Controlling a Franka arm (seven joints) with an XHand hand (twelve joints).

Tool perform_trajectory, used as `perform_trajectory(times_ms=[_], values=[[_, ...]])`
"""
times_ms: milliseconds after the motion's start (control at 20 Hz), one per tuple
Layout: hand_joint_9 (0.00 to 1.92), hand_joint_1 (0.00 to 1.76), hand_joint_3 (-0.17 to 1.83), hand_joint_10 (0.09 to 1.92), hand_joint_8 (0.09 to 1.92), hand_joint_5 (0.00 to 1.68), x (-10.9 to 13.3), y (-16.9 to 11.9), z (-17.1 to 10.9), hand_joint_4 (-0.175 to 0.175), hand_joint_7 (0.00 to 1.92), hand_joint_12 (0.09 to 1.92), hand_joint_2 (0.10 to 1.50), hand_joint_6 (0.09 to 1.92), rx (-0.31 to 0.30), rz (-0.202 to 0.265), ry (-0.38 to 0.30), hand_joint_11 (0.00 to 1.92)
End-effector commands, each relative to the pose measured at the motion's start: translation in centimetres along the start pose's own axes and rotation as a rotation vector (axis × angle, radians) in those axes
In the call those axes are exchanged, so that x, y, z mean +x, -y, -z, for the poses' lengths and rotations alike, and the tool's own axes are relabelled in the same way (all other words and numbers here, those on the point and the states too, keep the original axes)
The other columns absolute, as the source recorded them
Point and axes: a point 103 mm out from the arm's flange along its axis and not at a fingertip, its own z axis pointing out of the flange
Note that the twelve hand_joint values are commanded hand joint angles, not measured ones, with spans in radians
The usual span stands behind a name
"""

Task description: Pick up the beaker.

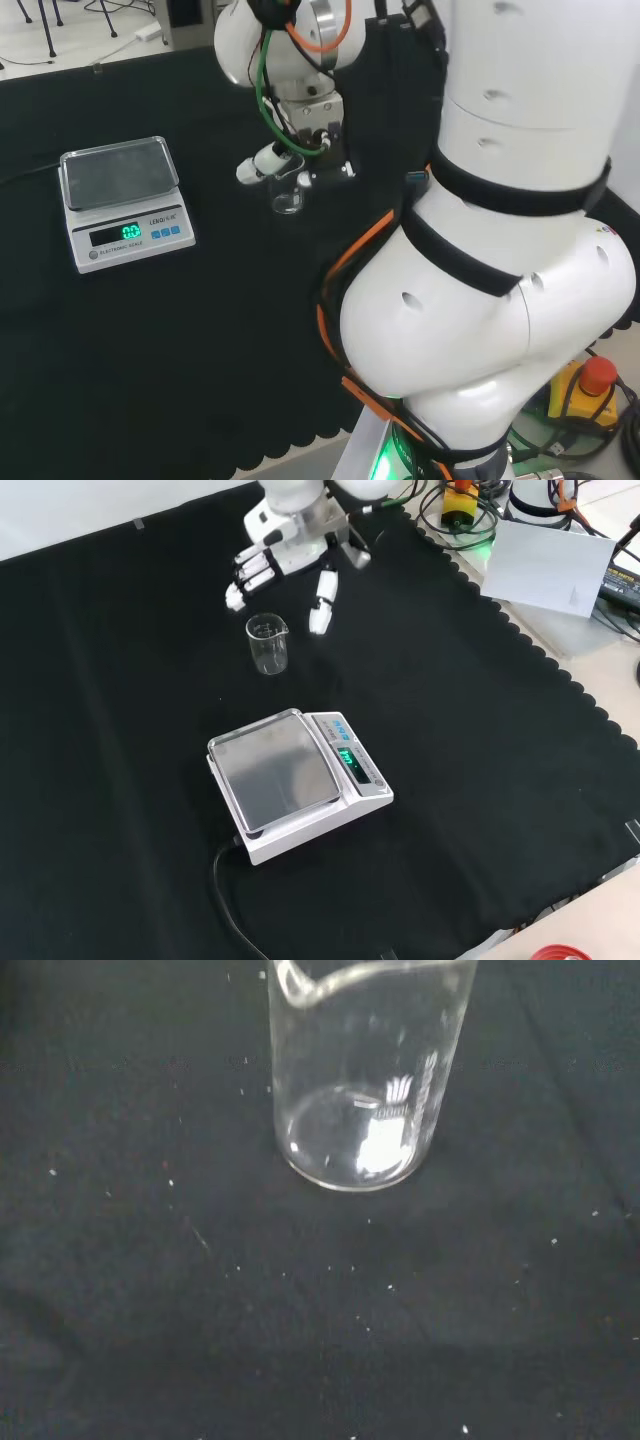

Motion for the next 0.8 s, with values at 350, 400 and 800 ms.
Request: perform_trajectory(times_ms=[350,400,800], values=[[0.15,0.46,0.02,0.86,0.53,0.00,-0.1,-4.0,-3.1,0.081,0.00,1.44,0.69,0.09,0.030,-0.006,0.036,0.00],[0.15,0.46,0.02,0.86,0.53,0.00,-0.3,-4.0,-3.4,0.081,0.00,1.44,0.69,0.09,0.038,-0.014,0.037,0.00],[0.36,0.71,0.05,0.86,0.68,0.11,-0.7,-4.2,-4.4,0.094,0.09,1.54,0.74,0.09,0.023,-0.014,0.028,0.18]])
